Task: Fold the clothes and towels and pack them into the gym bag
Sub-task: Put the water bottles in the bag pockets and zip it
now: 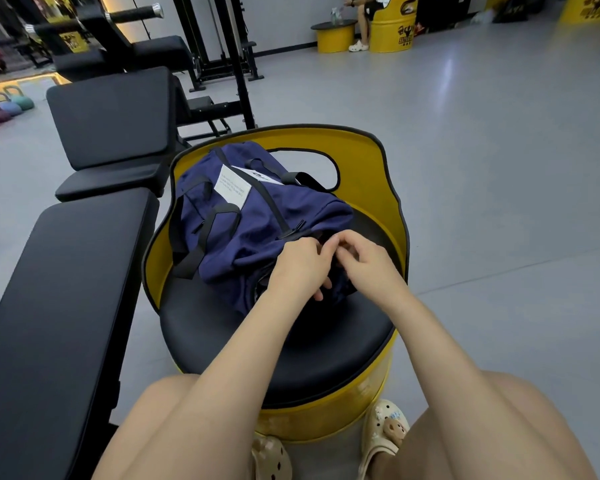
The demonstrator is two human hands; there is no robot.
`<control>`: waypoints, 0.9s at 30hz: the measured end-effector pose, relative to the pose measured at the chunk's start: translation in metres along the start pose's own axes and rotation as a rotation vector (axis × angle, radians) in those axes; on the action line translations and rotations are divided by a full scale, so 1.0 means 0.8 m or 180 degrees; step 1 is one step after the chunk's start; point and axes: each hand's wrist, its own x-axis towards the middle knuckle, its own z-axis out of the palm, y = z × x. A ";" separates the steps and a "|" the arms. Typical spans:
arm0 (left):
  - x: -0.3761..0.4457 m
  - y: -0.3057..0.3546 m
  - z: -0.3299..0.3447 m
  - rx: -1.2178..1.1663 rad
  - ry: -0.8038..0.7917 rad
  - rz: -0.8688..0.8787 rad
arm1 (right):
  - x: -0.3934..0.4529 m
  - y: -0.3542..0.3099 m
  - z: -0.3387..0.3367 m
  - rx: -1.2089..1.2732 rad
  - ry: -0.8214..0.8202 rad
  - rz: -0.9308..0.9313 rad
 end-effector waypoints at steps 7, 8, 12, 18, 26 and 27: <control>0.003 0.004 0.001 -0.0221 0.0114 0.0008 | 0.015 0.020 0.004 -0.0977 0.0666 -0.0385; 0.002 0.003 0.002 -0.0258 0.0132 0.0036 | 0.017 0.021 0.006 -0.1088 0.0666 -0.0438; 0.001 0.001 0.001 -0.0418 0.0178 0.0032 | 0.022 0.016 0.014 -0.1323 0.0651 -0.0646; -0.009 -0.004 -0.012 -0.0927 0.0245 -0.0243 | 0.023 0.017 0.020 -0.1053 0.0833 -0.0663; -0.029 -0.030 -0.030 -0.0927 0.0182 -0.0266 | 0.023 0.017 0.015 -0.0875 0.0920 -0.0287; -0.032 -0.036 -0.034 -0.0913 0.0155 -0.0261 | 0.024 0.017 0.015 -0.0850 0.0938 -0.0232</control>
